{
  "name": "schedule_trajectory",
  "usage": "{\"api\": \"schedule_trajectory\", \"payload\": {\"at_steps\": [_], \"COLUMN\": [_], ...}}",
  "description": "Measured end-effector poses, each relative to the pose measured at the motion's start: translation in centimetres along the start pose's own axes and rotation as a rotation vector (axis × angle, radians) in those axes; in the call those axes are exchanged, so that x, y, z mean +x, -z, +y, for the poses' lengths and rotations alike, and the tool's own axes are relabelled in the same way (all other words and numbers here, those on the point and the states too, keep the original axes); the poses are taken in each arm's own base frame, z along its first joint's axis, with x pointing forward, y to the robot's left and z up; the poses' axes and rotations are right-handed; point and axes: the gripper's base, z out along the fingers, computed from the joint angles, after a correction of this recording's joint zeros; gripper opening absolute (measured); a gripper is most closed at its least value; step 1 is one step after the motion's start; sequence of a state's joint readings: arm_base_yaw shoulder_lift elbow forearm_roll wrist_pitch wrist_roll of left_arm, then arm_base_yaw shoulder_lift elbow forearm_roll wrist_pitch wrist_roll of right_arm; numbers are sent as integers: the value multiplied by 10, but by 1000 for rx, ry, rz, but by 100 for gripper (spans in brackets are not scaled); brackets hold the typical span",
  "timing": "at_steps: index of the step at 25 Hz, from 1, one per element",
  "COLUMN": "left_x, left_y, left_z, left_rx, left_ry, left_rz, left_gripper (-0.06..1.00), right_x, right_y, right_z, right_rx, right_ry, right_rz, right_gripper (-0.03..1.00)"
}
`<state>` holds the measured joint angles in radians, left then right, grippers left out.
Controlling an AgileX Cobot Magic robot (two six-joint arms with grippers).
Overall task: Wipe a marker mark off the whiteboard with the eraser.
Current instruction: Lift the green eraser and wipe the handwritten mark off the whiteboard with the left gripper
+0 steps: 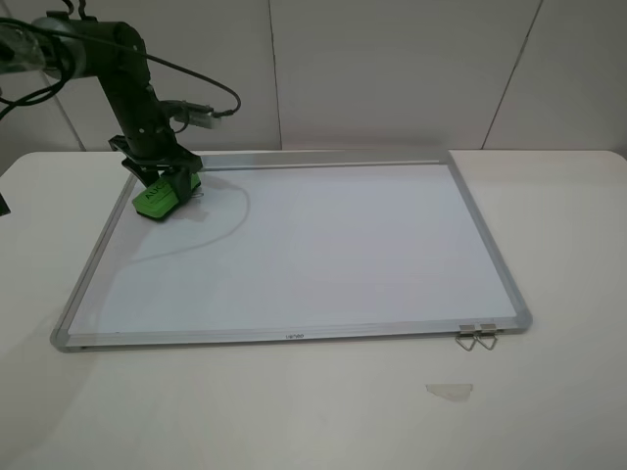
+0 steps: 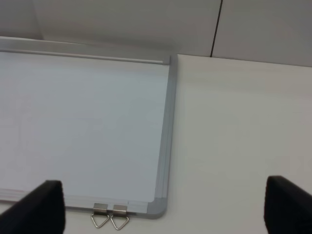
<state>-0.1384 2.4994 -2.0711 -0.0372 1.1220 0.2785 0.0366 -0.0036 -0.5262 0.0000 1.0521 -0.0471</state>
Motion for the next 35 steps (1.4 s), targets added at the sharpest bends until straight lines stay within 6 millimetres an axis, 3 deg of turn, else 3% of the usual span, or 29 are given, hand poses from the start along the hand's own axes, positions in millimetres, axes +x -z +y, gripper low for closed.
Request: {"api": "schedule_trajectory", "payload": {"at_steps": [5, 22, 25, 31, 35], "left_x": [-1, 1, -3, -15, -18], "left_y": [-8, -8, -9, -11, -12], "left_z": [1, -6, -23, -76, -93], "left_rx": [-2, 24, 22, 29, 33], "left_ry": [58, 375, 345, 242, 209], "left_rz": [13, 59, 59, 21, 15], "left_gripper": [59, 59, 59, 59, 59], "right_x": [0, 0, 0, 0, 0], "right_y": [0, 0, 0, 0, 0], "right_z": [0, 0, 0, 0, 0], "right_rx": [0, 0, 0, 0, 0], "right_ry": [0, 0, 0, 0, 0], "right_rz": [0, 0, 0, 0, 0], "right_gripper": [82, 82, 82, 82, 82]}}
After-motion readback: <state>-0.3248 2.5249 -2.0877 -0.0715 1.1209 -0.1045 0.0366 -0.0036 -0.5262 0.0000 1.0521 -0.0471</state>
